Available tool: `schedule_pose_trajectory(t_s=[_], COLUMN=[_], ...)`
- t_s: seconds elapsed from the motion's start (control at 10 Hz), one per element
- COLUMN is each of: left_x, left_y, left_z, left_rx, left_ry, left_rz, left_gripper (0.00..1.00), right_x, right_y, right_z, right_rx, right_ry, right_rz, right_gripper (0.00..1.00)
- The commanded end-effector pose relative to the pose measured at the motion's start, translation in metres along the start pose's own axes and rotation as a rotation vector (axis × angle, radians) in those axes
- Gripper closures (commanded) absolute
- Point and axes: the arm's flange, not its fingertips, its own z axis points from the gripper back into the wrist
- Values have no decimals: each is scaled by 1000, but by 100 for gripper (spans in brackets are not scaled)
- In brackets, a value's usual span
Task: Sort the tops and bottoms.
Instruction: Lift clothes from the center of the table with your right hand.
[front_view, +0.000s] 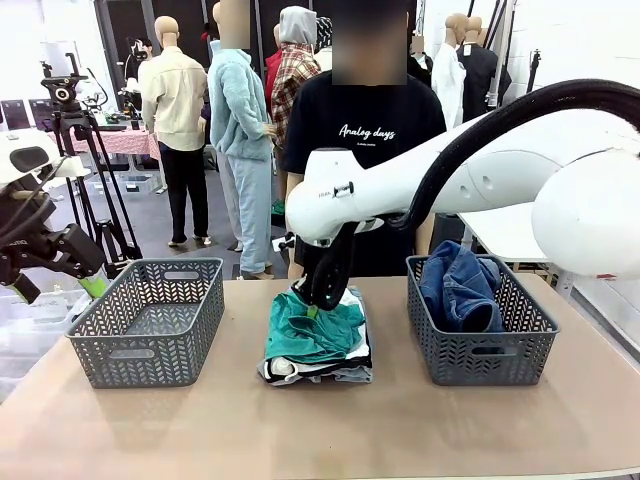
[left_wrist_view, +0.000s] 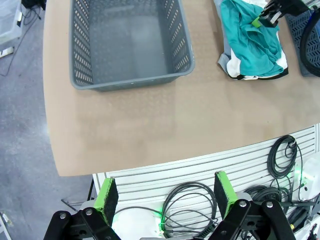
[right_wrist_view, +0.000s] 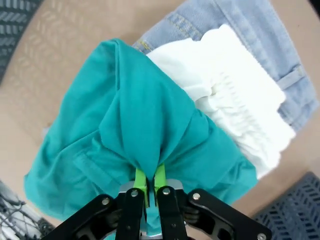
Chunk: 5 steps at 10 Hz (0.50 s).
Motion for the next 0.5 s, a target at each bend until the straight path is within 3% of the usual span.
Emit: schedule_pose_trajectory(t_s=[0.0,0.4], left_x=[0,0], left_y=[1,1], left_z=[1,1], left_rx=[3,3], left_ry=[3,3], left_rz=[16,16], left_gripper=[0,0], right_x=[-10,-10], right_y=[11,47], right_z=[49,161], right_rx=[18,-140], right_ry=[-16,-161], right_rz=[-8,53], right_gripper=[100,100])
